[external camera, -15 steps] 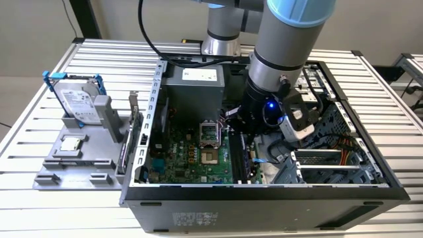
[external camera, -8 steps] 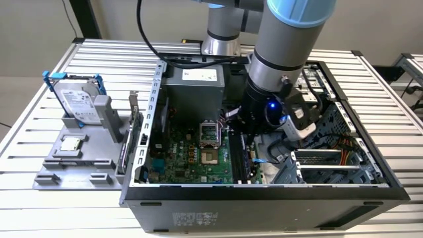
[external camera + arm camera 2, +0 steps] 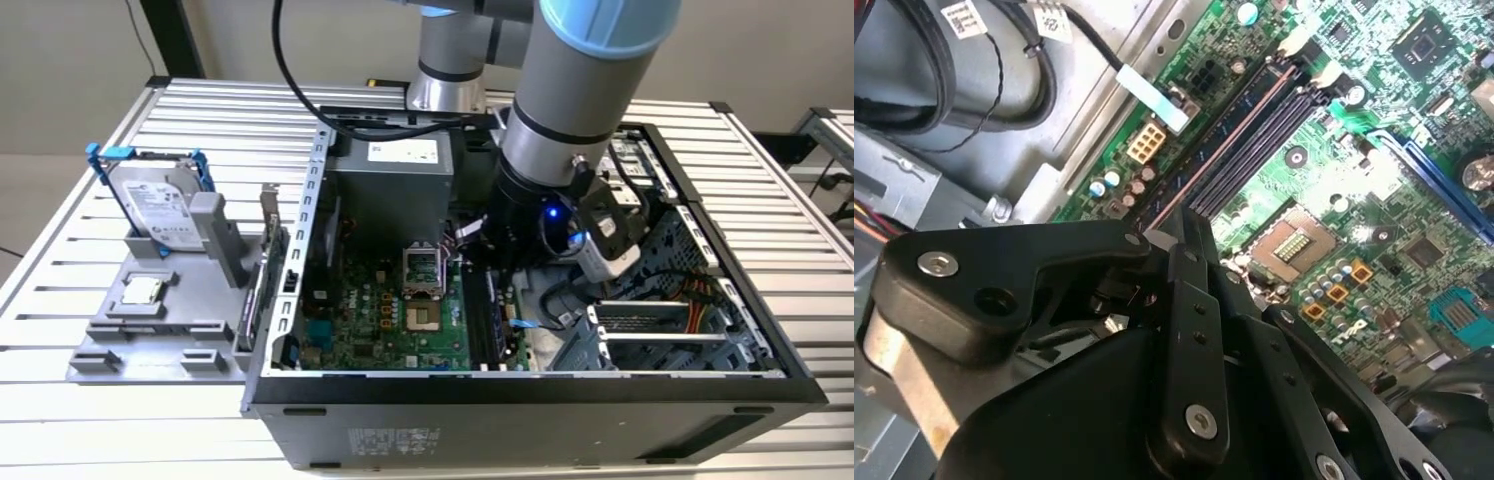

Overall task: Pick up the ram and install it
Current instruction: 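Insert the ram into the slot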

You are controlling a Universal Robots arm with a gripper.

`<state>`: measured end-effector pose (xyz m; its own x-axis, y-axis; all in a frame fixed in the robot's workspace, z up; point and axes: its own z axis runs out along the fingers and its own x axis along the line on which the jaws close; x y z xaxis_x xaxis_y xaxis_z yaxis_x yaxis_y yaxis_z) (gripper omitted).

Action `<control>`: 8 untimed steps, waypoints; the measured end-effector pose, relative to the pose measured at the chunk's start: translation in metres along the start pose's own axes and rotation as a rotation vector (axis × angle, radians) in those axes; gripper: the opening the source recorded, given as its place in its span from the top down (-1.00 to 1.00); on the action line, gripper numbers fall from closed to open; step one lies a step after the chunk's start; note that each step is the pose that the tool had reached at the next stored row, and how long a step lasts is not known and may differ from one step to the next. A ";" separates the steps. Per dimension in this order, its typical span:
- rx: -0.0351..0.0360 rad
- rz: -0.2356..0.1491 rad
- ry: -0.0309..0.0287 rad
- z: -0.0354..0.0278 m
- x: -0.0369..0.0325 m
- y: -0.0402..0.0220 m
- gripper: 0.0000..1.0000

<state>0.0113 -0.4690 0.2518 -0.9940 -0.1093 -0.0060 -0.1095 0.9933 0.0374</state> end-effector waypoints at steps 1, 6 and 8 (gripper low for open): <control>-0.0040 -0.003 -0.0003 0.0000 0.0000 0.0000 1.00; -0.0203 -0.015 -0.0017 0.0000 0.0000 0.0000 1.00; -0.0256 -0.017 -0.0021 0.0000 0.0000 0.0000 1.00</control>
<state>0.0113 -0.4690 0.2517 -0.9919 -0.1265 -0.0090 -0.1268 0.9899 0.0628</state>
